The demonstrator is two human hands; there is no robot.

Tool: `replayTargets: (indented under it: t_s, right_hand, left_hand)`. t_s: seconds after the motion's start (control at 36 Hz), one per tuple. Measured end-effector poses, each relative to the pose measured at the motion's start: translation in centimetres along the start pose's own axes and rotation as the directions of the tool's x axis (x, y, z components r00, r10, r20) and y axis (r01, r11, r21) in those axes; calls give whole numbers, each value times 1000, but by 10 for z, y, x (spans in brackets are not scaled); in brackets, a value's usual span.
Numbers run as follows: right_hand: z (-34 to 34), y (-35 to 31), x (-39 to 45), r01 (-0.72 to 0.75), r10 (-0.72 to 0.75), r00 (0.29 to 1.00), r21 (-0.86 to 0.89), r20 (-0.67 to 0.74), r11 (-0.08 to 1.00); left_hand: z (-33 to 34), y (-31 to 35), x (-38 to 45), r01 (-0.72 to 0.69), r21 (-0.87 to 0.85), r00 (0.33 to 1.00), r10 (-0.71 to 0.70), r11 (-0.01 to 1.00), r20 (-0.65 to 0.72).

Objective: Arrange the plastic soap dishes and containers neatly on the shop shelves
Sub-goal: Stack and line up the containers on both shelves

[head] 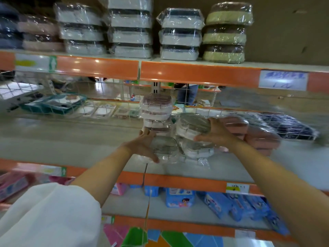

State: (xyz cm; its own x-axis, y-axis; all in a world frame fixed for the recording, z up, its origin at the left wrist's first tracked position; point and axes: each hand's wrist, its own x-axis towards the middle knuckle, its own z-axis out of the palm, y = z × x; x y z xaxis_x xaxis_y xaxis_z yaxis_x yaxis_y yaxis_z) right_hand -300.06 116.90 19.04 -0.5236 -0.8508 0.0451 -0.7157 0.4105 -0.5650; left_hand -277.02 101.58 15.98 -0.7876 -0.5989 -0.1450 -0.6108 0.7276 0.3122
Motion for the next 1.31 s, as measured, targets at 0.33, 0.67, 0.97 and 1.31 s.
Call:
replayTargets:
  t_s: [0.33,0.67,0.97,1.31]
  right_hand:
    - [-54,4,-100,-78,80,995,35,-54,996]
    - [-144,-17,-195,-143,136,967,-17,-214,990]
    - [-225,-49,-192,-31,53,947,75,-316,997]
    - [-276,-34,-122,34,-2,958,106,-286,994]
  left_hand:
    - [-22,67,-54,-189,75,975,178,979,136]
    - [-96,172,-92,-425,104,897,404,899,178]
    - [-184,211,-109,-530,40,848,530,847,3]
    - [-231,217,-64,-431,-53,886,412,901,-215]
